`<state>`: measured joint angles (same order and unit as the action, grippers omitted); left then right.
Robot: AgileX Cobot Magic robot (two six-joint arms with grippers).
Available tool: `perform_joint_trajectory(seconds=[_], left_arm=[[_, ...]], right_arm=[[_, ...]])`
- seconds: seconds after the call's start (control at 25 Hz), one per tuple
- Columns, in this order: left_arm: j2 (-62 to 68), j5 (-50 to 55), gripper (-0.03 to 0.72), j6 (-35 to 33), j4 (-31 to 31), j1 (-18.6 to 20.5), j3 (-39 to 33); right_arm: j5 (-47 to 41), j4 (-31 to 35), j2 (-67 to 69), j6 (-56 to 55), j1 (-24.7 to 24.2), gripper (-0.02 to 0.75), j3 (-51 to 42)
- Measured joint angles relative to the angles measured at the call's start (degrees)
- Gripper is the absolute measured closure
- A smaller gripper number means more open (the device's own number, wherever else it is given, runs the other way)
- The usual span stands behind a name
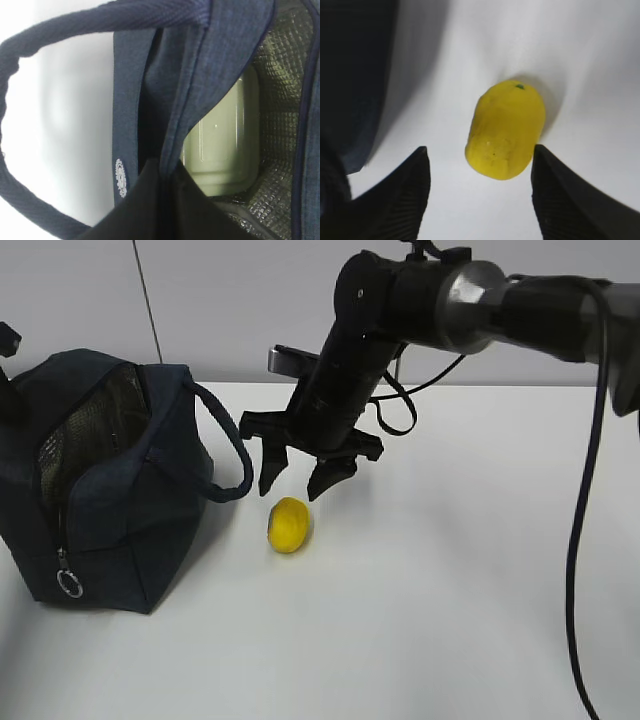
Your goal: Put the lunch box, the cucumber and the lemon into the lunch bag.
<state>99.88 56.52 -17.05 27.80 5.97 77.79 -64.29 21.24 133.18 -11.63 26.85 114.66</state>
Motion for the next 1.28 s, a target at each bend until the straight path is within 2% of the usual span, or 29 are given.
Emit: perform_joint_trajectory(seconds=[0.48, 0.76, 1.28], left_arm=[[0.0, -0.25, 0.697, 0.09, 0.0, 0.0, 0.0], [0.0, -0.37, 0.697, 0.09, 0.0, 0.0, 0.0], [0.0, -0.48, 0.697, 0.09, 0.0, 0.0, 0.0]], right_arm=[[-0.02, -2.27, 2.32, -0.63, 0.0, 0.262, 0.0], [1.28, -2.17, 2.44, -0.98, 0.0, 0.166, 0.0], [2.01, -2.17, 4.99, -1.13, 0.0, 0.153, 0.0]])
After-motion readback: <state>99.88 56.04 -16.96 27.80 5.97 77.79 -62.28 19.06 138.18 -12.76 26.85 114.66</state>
